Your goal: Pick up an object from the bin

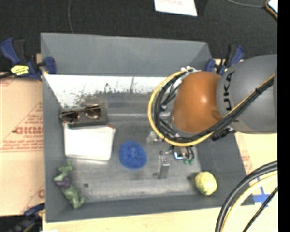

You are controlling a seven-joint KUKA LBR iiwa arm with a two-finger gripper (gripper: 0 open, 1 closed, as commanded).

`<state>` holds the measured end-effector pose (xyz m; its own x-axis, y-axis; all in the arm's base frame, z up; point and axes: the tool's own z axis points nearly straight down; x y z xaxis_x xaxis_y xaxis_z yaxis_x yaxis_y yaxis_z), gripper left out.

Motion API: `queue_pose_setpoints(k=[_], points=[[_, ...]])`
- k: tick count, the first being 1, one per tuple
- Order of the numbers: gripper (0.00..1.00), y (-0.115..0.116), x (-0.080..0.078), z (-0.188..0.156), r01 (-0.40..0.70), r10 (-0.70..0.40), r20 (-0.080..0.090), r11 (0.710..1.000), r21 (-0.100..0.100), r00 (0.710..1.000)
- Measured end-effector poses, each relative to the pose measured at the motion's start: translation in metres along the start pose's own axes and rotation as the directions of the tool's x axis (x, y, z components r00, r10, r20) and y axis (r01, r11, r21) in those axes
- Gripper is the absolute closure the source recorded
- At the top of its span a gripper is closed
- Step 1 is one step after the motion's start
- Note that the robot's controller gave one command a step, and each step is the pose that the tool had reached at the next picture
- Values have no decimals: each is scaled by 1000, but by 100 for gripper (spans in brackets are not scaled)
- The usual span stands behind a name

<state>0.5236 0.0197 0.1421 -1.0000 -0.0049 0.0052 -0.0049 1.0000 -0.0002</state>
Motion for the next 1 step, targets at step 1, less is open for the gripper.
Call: queue_pose_setpoints(k=[1], points=[[0,0,-2,-4,-1,1,8,1000,-1,1000]])
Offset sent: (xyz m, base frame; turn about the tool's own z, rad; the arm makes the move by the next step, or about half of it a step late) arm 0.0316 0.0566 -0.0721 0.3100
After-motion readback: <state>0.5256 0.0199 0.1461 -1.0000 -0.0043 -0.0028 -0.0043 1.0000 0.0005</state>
